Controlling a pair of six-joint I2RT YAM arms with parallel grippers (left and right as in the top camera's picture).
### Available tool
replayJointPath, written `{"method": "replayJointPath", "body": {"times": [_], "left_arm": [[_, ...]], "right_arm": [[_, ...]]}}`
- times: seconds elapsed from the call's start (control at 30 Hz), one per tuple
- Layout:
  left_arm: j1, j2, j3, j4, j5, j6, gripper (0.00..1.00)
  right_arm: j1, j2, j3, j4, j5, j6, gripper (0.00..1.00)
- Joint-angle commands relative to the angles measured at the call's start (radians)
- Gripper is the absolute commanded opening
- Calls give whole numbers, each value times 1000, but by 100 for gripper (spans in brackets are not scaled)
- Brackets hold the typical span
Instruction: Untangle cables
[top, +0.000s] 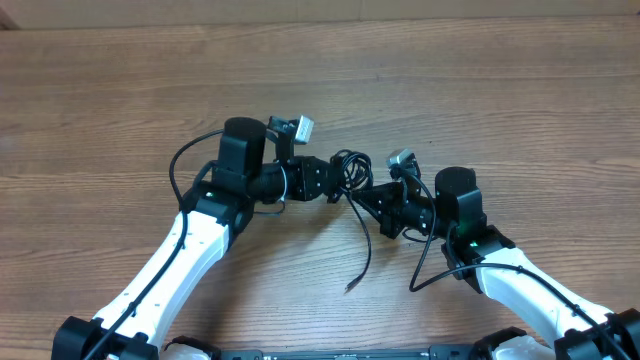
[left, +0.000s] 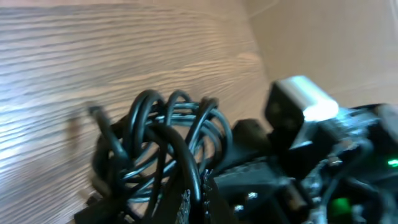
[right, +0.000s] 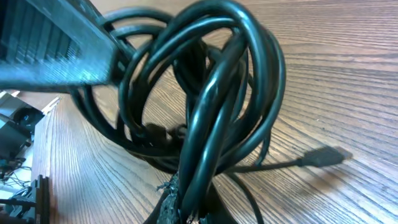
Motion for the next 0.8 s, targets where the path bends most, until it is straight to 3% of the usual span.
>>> {"method": "replayJointPath", "body": {"times": [0.0,0.77], "left_arm": [[12,-9,15,51,115,-92,5],[38,-9,15,70,115,-444,4]], "right_arm": [[-3,-2,7,-18,40,-5,4],[-3,-2,7,-21,40,-6,4]]}}
